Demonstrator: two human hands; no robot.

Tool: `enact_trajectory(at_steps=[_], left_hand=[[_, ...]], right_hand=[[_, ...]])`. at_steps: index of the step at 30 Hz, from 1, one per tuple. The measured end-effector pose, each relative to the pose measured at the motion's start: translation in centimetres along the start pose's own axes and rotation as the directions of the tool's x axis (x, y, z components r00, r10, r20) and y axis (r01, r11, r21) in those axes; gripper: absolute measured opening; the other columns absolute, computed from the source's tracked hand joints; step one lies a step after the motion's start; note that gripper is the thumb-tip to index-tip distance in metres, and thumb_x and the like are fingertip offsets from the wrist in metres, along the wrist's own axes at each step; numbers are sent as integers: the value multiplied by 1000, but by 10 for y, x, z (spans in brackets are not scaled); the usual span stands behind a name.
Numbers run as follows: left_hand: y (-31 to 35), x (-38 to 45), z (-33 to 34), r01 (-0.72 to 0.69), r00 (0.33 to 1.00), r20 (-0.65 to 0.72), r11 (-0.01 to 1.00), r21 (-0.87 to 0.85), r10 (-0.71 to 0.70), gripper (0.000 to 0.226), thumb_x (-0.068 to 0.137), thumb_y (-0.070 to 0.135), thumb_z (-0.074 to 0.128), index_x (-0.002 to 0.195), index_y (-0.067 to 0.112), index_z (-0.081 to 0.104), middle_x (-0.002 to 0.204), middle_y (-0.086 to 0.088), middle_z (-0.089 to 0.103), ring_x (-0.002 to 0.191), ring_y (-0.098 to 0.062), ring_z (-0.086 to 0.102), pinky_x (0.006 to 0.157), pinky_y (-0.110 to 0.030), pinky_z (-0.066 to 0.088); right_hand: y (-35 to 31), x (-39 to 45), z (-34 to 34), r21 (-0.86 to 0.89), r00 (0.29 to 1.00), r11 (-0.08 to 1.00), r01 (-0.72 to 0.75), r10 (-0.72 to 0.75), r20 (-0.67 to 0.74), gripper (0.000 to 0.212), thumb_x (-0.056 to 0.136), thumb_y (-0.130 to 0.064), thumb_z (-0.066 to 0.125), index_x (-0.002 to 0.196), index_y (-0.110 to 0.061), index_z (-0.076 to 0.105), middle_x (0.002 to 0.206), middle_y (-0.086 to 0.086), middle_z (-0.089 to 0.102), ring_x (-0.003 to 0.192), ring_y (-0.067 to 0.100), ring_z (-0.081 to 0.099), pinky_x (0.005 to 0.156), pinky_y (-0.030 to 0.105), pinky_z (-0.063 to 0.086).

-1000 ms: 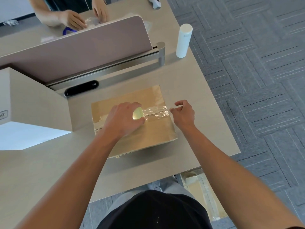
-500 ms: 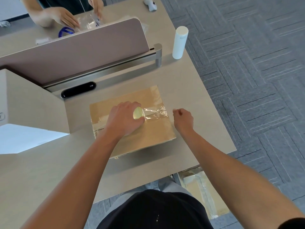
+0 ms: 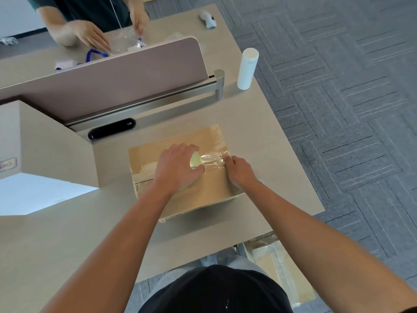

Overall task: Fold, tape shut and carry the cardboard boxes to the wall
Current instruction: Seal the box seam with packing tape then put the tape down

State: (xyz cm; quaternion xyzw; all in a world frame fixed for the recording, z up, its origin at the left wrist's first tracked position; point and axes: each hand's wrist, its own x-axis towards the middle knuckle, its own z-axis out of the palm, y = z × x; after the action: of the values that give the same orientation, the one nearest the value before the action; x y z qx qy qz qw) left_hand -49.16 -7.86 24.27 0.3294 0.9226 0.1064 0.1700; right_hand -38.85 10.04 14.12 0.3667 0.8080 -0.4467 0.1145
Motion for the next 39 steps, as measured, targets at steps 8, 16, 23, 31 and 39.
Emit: enact_trajectory(at_steps=[8,16,23,31,39], left_hand=[[4,-3,6,-13,999,-49,999,41,15,64,90,57,60,147,29,50,124,1,60,122,-27,51,104,-44,34],[2,-3,16,2,992,-125,994,110,12,61,86,66,55,134,28,62,115,2,62,112,-29,53,95,-44,35],[3,-4,18,22,988,-155,994,108,-5,65,81,72,45,127,30,64,113,4,61,109,-29,53,94,-44,37],[2,-2,21,45,985,-173,991,129,-23,66,81,74,41,125,32,65,112,7,61,108,-26,53,97,-43,35],[-1,1,23,28,980,-198,993,114,-5,59,84,70,49,124,31,67,109,8,61,107,-25,53,99,-42,34]], right_hand=[[1,-6,-2,-220,999,975,-5,-6,-49,64,108,-63,18,119,-19,63,114,4,68,106,32,62,85,43,46],[104,-31,-26,-209,933,949,-238,163,-321,50,107,-47,45,144,-13,54,139,12,57,126,33,56,98,45,48],[145,-19,-21,-314,939,904,-291,208,-273,50,97,-51,62,135,-17,62,130,10,58,119,33,58,94,42,48],[135,10,-4,-434,958,870,-235,134,-252,38,99,-48,61,122,-19,64,122,10,59,116,32,57,95,44,45],[71,7,-37,77,926,997,20,11,-377,25,95,-44,66,93,-19,62,77,-2,67,75,24,65,63,38,47]])
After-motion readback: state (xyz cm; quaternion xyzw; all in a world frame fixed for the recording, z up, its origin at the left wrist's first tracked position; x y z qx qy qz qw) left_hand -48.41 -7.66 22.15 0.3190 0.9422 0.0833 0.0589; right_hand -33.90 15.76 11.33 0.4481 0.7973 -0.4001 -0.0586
